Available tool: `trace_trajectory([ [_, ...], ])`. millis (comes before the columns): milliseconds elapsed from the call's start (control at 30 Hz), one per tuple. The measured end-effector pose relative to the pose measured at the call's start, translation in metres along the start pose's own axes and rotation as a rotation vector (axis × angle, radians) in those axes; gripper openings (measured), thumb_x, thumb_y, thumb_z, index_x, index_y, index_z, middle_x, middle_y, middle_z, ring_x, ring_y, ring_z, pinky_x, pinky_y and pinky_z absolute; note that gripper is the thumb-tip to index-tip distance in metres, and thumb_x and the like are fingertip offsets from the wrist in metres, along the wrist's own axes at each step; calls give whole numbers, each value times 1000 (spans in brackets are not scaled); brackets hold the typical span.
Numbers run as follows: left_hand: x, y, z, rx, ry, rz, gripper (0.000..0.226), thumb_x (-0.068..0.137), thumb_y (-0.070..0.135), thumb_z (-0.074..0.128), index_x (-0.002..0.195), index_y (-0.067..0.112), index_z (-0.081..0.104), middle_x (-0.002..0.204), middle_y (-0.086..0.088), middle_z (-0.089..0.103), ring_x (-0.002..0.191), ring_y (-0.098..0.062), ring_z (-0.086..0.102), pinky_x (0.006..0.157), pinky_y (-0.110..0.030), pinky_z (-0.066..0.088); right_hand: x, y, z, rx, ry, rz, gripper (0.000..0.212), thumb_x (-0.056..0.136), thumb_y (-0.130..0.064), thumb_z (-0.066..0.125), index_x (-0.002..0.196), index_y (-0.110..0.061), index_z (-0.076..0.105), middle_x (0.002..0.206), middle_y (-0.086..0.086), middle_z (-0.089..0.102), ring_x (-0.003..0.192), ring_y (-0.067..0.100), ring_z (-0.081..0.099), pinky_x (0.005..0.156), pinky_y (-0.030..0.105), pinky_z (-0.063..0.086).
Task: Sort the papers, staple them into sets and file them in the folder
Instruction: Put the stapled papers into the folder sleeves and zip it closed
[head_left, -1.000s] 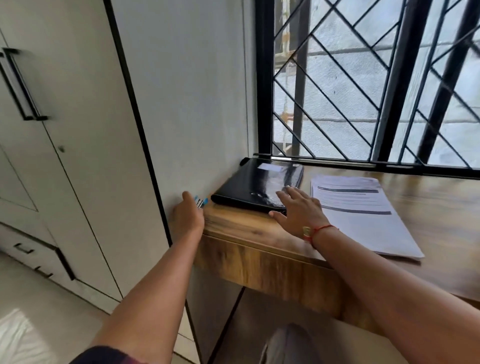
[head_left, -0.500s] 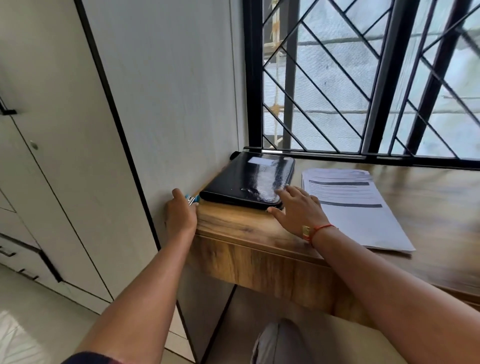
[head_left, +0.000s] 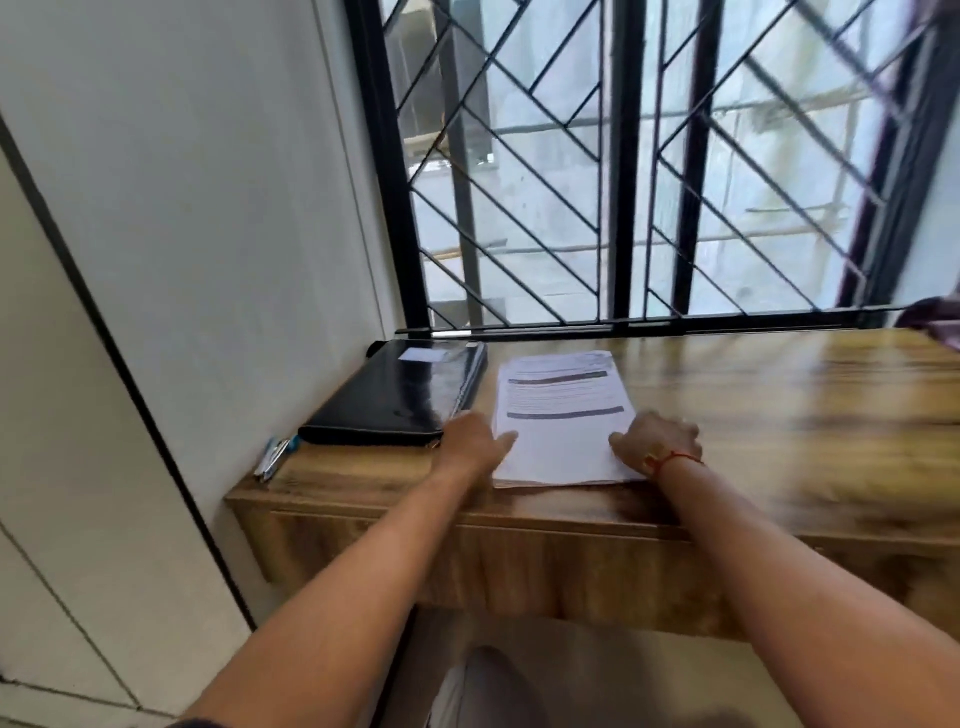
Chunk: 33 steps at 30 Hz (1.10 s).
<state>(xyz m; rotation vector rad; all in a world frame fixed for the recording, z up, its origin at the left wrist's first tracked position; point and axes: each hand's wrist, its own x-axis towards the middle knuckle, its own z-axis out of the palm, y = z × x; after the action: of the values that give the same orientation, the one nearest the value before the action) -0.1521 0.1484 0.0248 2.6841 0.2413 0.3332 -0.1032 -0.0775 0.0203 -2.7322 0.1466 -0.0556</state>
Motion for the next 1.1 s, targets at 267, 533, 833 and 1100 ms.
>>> trace_trajectory([
  [267, 12, 40, 8, -83, -117, -259, 49, 81, 26, 79, 122, 7, 61, 126, -12, 65, 115, -29, 61, 100, -36, 49, -10, 29, -18, 151, -110, -140, 42, 88, -35, 62, 122, -9, 65, 125, 12, 65, 114, 30, 60, 88, 27, 46],
  [533, 32, 49, 3, -276, -205, -389, 49, 83, 4, 79, 124, -4, 54, 122, -14, 62, 118, -31, 59, 90, -32, 46, 13, 28, -25, 205, -137, -53, 29, 89, -28, 64, 110, -8, 67, 119, 12, 68, 110, 30, 63, 78, 26, 44],
  [833, 59, 55, 11, -210, -114, -388, 45, 93, 8, 66, 133, -3, 49, 131, -14, 56, 110, -25, 54, 86, -22, 38, 40, 22, -16, 186, -115, 16, 20, 87, -31, 68, 100, -15, 68, 112, 9, 70, 104, 29, 65, 75, 28, 45],
  [1100, 64, 60, 14, -153, -144, -359, 48, 90, 4, 68, 133, -1, 47, 134, -16, 55, 123, -31, 54, 85, -28, 40, 44, 28, -15, 220, -112, 14, 18, 86, -28, 67, 99, -16, 69, 109, 8, 71, 101, 28, 65, 73, 27, 43],
])
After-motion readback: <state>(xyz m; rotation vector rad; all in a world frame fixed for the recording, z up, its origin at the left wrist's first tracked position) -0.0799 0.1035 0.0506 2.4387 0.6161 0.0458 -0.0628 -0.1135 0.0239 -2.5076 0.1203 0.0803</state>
